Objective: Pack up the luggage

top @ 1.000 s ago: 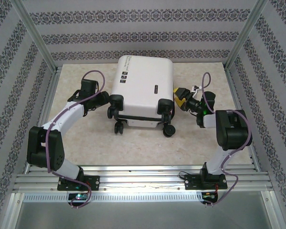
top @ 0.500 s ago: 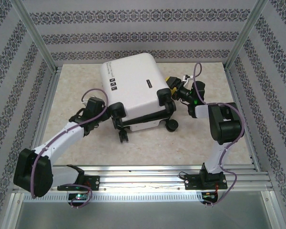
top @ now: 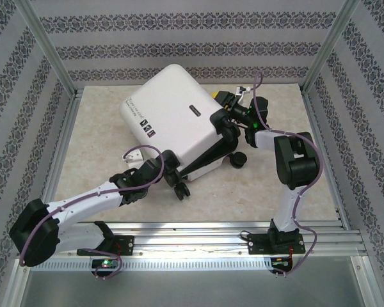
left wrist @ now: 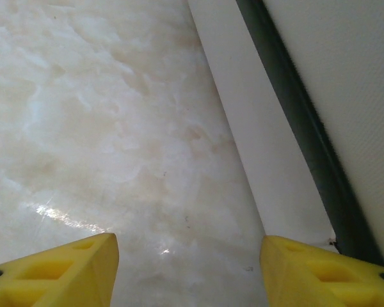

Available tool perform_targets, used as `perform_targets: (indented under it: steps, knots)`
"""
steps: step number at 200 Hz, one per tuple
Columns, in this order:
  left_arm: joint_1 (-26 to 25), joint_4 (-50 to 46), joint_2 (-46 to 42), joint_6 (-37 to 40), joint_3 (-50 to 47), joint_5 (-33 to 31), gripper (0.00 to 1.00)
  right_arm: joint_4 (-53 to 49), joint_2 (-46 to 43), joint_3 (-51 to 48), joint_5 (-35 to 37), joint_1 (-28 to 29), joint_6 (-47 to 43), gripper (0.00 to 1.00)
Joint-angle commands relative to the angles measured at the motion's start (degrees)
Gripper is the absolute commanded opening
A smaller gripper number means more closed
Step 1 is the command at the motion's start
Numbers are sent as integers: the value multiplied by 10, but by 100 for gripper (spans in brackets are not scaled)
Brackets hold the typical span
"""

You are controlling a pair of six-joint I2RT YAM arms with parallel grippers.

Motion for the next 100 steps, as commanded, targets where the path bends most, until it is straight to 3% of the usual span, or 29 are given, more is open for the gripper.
perform_targets:
  steps: [1, 43, 100]
  knots:
    - [-38, 184, 21, 31, 50, 91, 61, -20, 16, -1, -147, 26, -66, 78]
    - [-38, 191, 17, 47, 56, 89, 63, -81, 12, 34, -164, -31, -94, 78]
    - [-38, 209, 18, 60, 60, 91, 64, -108, 50, 124, -187, -25, -79, 77]
